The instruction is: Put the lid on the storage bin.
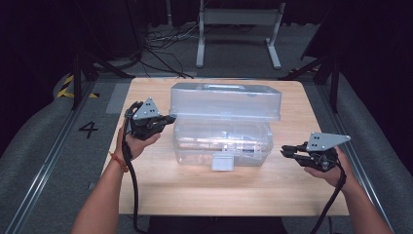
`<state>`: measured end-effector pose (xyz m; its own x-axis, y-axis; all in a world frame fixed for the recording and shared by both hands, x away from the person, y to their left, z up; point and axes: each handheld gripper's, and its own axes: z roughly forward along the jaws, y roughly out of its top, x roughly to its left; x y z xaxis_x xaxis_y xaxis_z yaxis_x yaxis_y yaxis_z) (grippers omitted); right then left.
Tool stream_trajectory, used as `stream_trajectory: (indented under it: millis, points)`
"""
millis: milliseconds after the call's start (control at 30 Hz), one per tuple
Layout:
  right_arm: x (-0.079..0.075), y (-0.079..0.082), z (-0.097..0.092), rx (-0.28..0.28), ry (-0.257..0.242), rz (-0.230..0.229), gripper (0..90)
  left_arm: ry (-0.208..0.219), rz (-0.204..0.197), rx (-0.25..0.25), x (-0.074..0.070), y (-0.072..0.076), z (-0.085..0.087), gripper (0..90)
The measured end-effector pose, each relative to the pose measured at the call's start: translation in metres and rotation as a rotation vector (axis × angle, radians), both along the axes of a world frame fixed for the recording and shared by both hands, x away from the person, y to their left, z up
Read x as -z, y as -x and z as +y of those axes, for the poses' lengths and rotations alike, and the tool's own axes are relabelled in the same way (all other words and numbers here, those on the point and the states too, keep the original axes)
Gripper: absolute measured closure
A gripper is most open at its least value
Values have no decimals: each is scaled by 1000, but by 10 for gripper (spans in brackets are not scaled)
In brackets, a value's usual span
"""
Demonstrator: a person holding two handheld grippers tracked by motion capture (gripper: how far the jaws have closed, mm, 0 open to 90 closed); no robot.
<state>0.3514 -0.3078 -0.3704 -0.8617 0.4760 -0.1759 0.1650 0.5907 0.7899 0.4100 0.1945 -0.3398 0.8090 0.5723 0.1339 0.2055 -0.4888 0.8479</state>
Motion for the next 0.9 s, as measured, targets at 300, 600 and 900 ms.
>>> stream_trajectory:
  millis: [300, 600, 900]
  points:
    - [11, -1, 0, 10, -2, -3, 806, 10, 12, 8, 4, 6, 0, 900]
    - [20, 0, 3, 1, 0, 9, 799, 1, 18, 14, 9, 14, 2, 900]
    - [27, -1, 6, -7, 10, 21, 785, -7, 31, 16, 16, 19, 4, 900]
